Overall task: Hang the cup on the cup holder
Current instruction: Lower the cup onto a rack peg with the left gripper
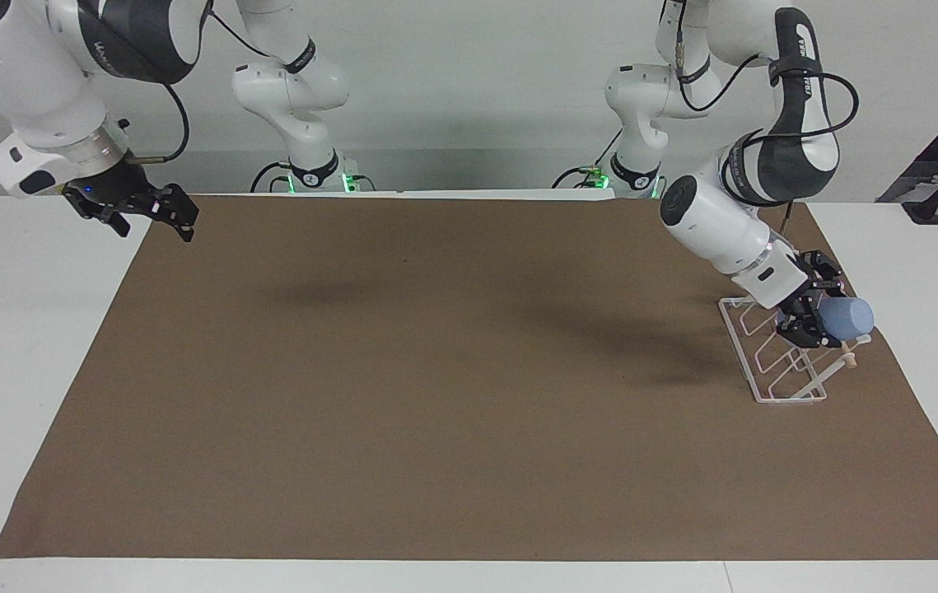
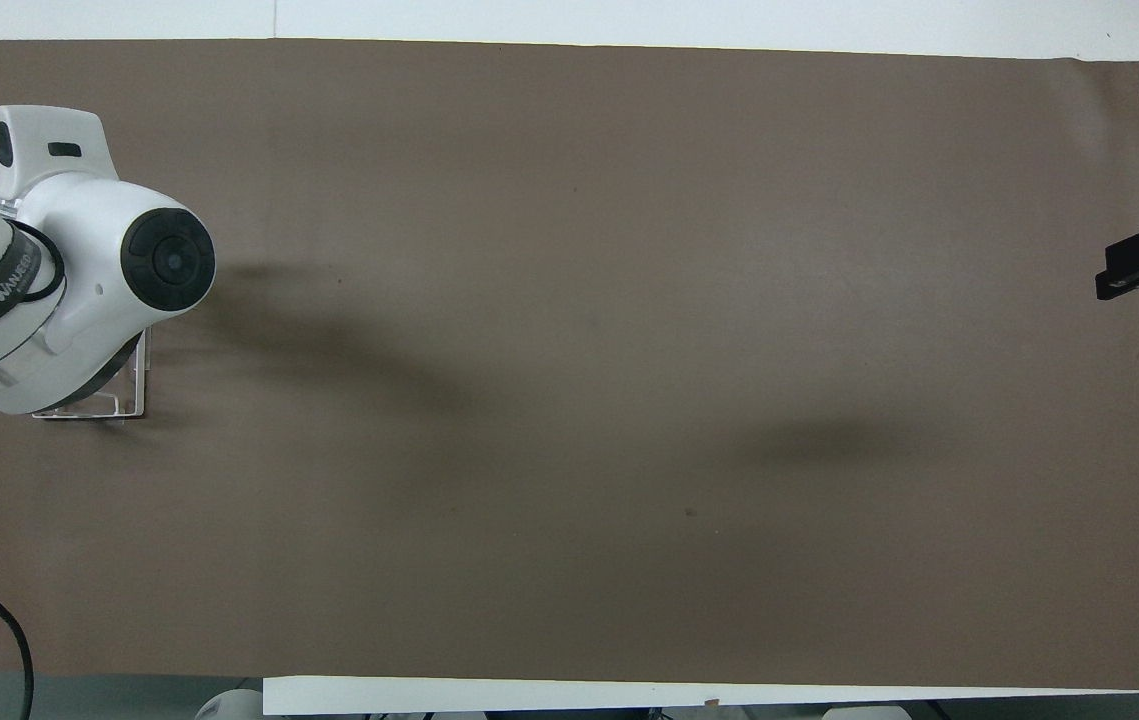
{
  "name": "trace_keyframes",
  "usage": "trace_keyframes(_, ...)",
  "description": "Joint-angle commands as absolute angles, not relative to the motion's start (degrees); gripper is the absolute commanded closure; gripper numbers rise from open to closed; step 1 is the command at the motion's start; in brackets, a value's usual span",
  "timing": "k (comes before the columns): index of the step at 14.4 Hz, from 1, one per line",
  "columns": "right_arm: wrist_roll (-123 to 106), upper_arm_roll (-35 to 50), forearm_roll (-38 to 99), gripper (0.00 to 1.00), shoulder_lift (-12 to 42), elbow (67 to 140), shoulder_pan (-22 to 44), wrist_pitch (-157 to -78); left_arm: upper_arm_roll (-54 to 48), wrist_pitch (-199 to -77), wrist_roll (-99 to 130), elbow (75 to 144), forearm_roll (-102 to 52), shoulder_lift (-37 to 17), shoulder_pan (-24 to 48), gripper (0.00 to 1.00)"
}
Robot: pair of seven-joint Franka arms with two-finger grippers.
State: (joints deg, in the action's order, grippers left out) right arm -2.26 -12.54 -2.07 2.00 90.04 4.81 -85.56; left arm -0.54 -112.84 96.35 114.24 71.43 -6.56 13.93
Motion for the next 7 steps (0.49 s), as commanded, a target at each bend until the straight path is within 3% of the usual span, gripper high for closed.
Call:
trace_keyframes(1, -1.58, -11.87, -3.16, 0.01, 0.61, 91.67, 4.66, -86.04, -0.09, -114.26, 98.7, 115.4, 73.74, -6.85, 13.71, 0.71)
trace_keyframes(7, -1.58, -11.95, -3.34, 0.01, 0.62, 91.67, 4.83, -86.04, 0.09, -120.58, 98.61, 115.58, 74.97, -7.82, 11.17, 0.71)
